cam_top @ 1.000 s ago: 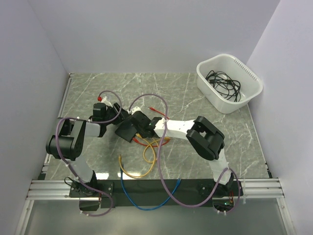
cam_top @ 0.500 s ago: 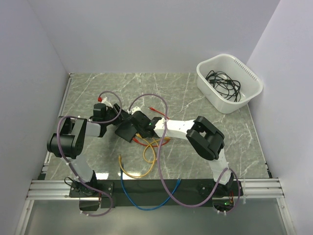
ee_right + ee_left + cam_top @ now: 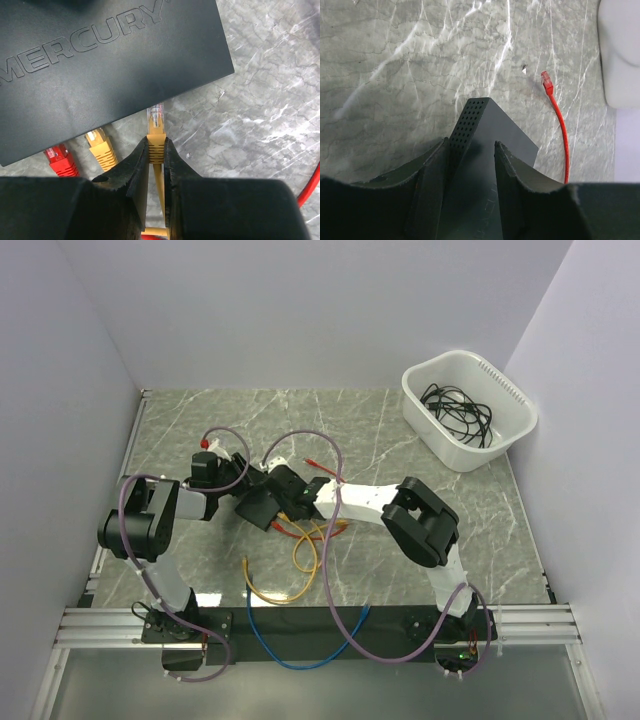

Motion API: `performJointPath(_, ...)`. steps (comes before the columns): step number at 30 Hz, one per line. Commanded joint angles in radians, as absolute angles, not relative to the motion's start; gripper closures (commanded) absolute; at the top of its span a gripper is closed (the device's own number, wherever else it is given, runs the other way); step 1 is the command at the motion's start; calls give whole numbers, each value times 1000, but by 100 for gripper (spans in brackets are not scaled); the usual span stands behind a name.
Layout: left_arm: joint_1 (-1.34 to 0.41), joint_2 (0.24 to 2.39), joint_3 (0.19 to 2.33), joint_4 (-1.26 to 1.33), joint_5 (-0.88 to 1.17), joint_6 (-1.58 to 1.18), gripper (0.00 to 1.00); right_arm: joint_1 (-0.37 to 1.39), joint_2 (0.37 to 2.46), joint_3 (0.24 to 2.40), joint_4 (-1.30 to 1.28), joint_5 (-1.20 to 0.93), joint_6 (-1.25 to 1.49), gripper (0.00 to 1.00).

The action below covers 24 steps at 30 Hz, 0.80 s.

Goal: Insert the plug into the switch port

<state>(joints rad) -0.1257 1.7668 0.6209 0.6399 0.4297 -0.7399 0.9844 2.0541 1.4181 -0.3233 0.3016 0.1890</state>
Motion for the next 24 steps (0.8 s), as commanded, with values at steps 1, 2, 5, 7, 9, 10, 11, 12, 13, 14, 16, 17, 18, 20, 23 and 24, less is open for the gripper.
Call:
performJointPath(1, -147, 1779, 629, 644, 472, -713, 53, 1000, 2005, 1488, -285, 316, 196, 100)
performJointPath(2, -147, 1781, 630, 643, 469, -712, 54, 1003, 2003, 1491, -288, 322, 193, 100)
performJointPath(5, -150, 1782, 630, 644, 472, -712, 54, 1011, 1996, 1497, -293, 325, 189, 100)
performJointPath(7, -152, 1782, 632, 647, 474, -712, 54, 1011, 1994, 1497, -290, 318, 186, 100)
performJointPath(9, -155, 1779, 634, 646, 476, -710, 55, 1011, 1997, 1497, -284, 308, 186, 100)
performJointPath(10, -156, 1778, 634, 644, 476, -709, 54, 1011, 2002, 1493, -279, 304, 187, 100)
performJointPath(11, -156, 1779, 634, 644, 476, -706, 55, 1011, 2005, 1486, -272, 298, 187, 100)
performJointPath(12, -156, 1779, 634, 643, 479, -706, 55, 1009, 2006, 1483, -258, 293, 189, 100)
performJointPath(13, -156, 1778, 632, 644, 480, -704, 55, 1011, 2011, 1471, -249, 282, 190, 100)
performJointPath(14, -156, 1779, 632, 646, 482, -703, 55, 1011, 2011, 1465, -241, 279, 192, 100)
performJointPath(16, -156, 1779, 634, 649, 491, -701, 56, 1011, 2017, 1450, -218, 276, 195, 100)
performJointPath(17, -156, 1784, 634, 650, 495, -701, 56, 1009, 2016, 1444, -213, 278, 195, 100)
performJointPath(18, -156, 1786, 635, 652, 500, -701, 56, 1011, 2016, 1436, -204, 281, 195, 100)
performJointPath(20, -156, 1793, 637, 660, 511, -701, 57, 1009, 2011, 1425, -192, 294, 195, 100)
performJointPath(23, -156, 1807, 641, 667, 538, -695, 58, 1011, 1993, 1391, -150, 293, 184, 100)
performJointPath(24, -158, 1809, 640, 673, 546, -693, 58, 1011, 1979, 1367, -123, 293, 180, 100)
